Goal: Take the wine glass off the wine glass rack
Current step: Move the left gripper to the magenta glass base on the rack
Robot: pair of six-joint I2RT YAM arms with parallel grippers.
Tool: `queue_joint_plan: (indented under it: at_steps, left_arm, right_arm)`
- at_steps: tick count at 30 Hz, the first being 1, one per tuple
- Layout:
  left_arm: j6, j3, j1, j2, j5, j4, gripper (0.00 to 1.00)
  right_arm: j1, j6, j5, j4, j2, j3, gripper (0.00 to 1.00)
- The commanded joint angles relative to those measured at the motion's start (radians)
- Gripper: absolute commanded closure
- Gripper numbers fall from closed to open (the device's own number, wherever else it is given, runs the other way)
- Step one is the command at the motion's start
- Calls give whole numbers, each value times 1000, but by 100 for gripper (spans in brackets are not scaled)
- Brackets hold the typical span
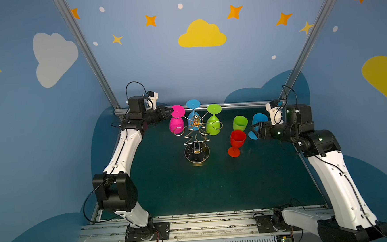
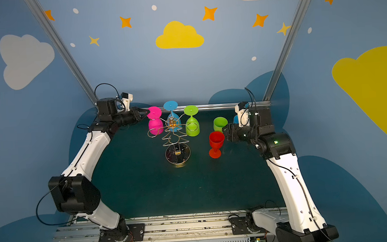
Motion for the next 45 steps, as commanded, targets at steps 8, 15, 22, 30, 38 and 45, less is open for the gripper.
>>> queue_joint_plan:
  at_steps: [8,15,22,30,38,45]
  left_arm:
    - [-161,-55,37,-25,132,176,97]
    - [-251,-84,44,-37,187,261,97]
    - [-333,-109,51,-45,229,348,97]
    - [-316,-131,39,-59,242,319,97]
    - [-281,-153,14,-76,235,282,97]
    - [-266,-125,-26,-53,228,264,97]
  right_arm:
    - [-13,12,-22,21,-30,-8,31]
    - [-16,15,-33,21,-35,-12,31]
    - [-17,15,-38,22,-43,-20,31]
    - [-20,18,-42,23,-55,-29,31]
    - [-22,17,-41,20,-62,-33,31]
    - [-23,18,-44,23,-65,-40,31]
